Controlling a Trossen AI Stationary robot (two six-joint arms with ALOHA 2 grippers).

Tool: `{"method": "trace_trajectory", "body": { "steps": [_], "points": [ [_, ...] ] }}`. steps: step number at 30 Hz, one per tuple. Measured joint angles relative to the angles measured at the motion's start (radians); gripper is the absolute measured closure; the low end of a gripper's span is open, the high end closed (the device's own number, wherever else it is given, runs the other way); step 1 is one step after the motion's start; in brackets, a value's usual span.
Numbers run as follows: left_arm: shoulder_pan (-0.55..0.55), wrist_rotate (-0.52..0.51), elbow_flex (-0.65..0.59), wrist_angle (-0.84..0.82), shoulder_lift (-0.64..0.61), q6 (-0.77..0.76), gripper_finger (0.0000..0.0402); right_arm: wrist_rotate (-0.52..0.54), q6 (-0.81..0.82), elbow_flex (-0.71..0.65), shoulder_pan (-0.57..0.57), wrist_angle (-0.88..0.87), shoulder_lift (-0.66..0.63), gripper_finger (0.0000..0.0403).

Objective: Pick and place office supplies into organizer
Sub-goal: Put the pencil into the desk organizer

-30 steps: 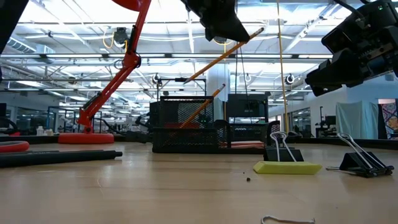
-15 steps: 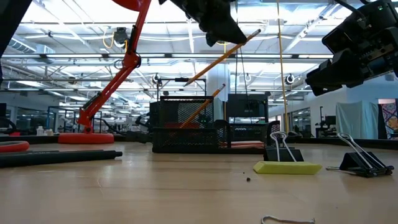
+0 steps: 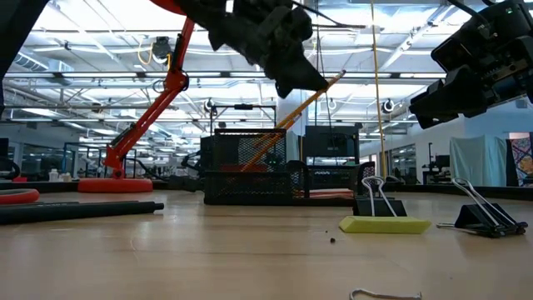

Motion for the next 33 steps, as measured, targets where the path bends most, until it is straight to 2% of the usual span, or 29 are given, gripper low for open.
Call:
{"method": "trace_trajectory", "body": {
  "steps": [7,15,19,28,33],
  "points": [
    [0.009,0.039,-0.109,0.134,0.000,0.010,0.0372,0.000,0.004,0.000,0.000,0.000,0.000,0.0399],
    [0.035,0.053,-0.222,0.255,-0.001,-0.015,0.0397,0.000,0.004,0.000,0.000,0.000,0.000,0.0399],
    [0.043,0.100,-0.246,0.346,-0.002,-0.051,0.0400,0.000,0.004,0.000,0.000,0.000,0.000,0.0399],
    [0.044,0.076,-0.246,0.312,-0.108,-0.043,0.0399,0.000,0.015,0.000,0.000,-0.003,0.001,0.0399],
    [0.026,0.024,-0.246,0.263,-0.183,-0.030,0.0389,0.001,0.013,0.000,0.000,0.000,0.003,0.0399]
  ]
}}
